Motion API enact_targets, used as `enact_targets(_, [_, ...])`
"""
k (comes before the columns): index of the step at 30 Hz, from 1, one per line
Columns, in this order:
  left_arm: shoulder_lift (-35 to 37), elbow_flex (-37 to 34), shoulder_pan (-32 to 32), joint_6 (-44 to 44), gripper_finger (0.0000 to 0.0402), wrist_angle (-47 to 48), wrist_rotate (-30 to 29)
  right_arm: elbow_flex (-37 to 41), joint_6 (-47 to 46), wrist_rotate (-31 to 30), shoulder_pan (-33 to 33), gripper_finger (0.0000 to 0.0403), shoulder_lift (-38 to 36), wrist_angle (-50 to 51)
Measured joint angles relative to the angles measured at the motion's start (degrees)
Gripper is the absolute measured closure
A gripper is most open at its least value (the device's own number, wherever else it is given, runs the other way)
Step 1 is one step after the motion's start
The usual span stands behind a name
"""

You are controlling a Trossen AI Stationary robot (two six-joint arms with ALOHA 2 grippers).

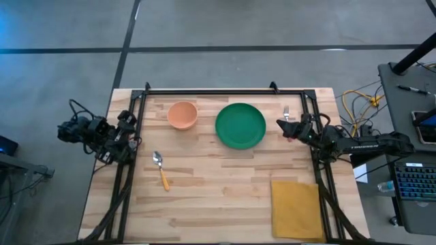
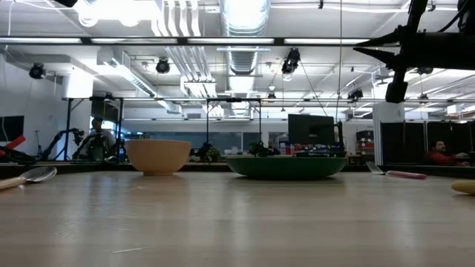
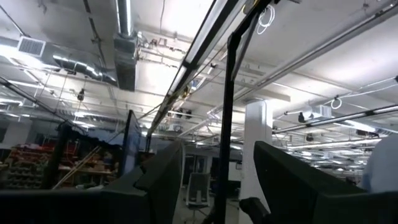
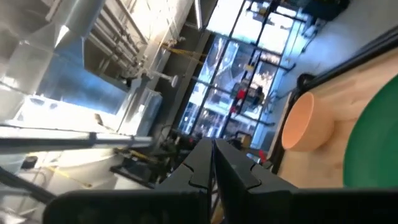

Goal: Set table place
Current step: Move the green plate to the bottom of the table

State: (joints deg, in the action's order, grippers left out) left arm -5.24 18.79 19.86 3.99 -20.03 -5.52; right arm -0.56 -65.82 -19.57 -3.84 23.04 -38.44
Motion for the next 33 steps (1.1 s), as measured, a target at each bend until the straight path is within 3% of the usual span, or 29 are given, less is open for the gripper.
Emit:
enact_targets(7, [-2.48, 0.00, 0.00, 0.85, 0.0217, -0.07, 0.00, 0.00, 6.27, -1.94, 0.00, 0.0392, 0.04, 0.09])
enact_targets(11, [-4.24, 0.00, 0.00, 17.11, 0.0217, -0.01, 0.50, 0.00, 3.07, 0.44, 0.07, 0.0392, -0.08, 0.01])
enact_targets(13, [-5.00, 0.00, 0.00, 20.33, 0.0217, -0.51, 0.11, 0.00, 2.26, 0.33, 0.07, 0.0392, 0.12, 0.12])
enact_targets(25, [-11.63, 0.00, 0.00, 19.71, 0.0217, -13.55, -9.56, 0.00, 14.43, -9.56, -0.22, 0.0392, 0.27, -6.61])
enact_targets(29, [-15.10, -0.02, 0.00, 19.65, 0.0217, -16.99, -14.33, 0.00, 19.56, -12.46, -0.24, 0.0392, 0.79, -16.86])
enact_targets(33, [-17.40, -0.01, 0.00, 19.61, 0.0217, -18.90, -19.46, -1.31, 28.55, -9.98, -0.24, 0.0392, 1.49, -26.86])
